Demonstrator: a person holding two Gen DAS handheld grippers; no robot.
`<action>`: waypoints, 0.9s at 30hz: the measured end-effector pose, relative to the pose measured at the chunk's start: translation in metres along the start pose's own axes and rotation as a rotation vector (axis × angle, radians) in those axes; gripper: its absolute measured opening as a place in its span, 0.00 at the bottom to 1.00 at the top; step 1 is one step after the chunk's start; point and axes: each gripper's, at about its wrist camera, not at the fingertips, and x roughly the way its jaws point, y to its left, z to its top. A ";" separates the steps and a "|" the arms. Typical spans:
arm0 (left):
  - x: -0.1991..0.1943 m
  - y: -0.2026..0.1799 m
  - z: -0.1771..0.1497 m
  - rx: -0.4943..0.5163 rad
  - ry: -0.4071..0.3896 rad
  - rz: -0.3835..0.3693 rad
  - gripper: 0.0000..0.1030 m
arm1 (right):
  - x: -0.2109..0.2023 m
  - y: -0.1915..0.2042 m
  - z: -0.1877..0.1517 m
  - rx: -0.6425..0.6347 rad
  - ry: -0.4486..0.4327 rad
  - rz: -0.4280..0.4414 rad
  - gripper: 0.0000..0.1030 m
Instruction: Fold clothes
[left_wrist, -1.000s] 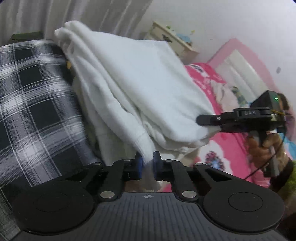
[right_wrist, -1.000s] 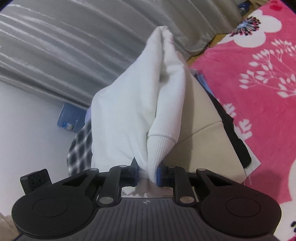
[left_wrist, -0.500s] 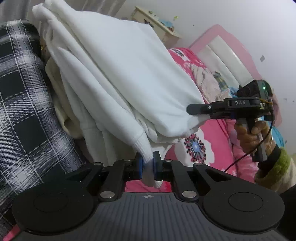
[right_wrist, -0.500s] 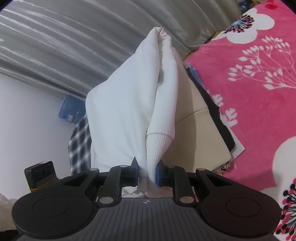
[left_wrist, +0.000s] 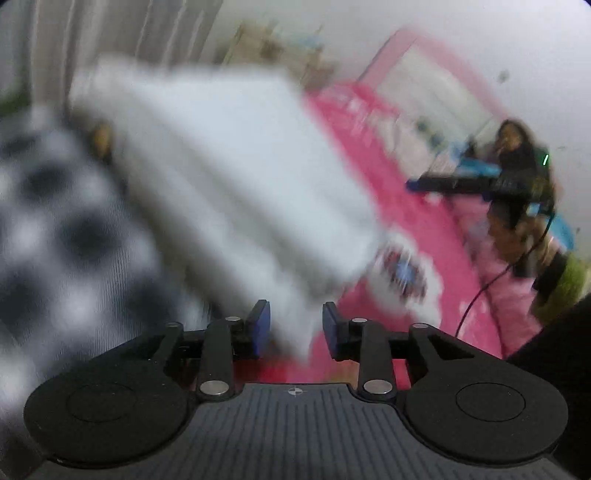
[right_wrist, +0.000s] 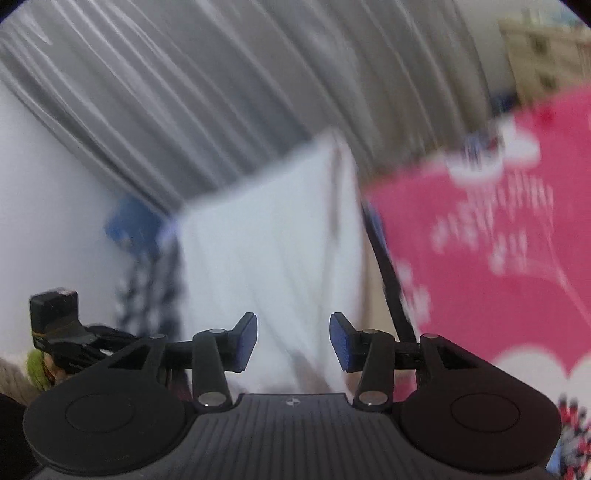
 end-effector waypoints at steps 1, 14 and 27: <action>0.000 -0.005 0.008 0.012 -0.048 -0.009 0.34 | 0.001 0.010 0.000 -0.029 -0.038 0.015 0.46; 0.051 0.042 -0.001 -0.118 -0.101 0.108 0.31 | 0.097 0.059 -0.068 -0.538 0.153 -0.211 0.42; 0.024 0.094 0.038 -0.316 -0.371 0.320 0.31 | 0.144 0.034 0.014 -0.376 -0.052 -0.270 0.14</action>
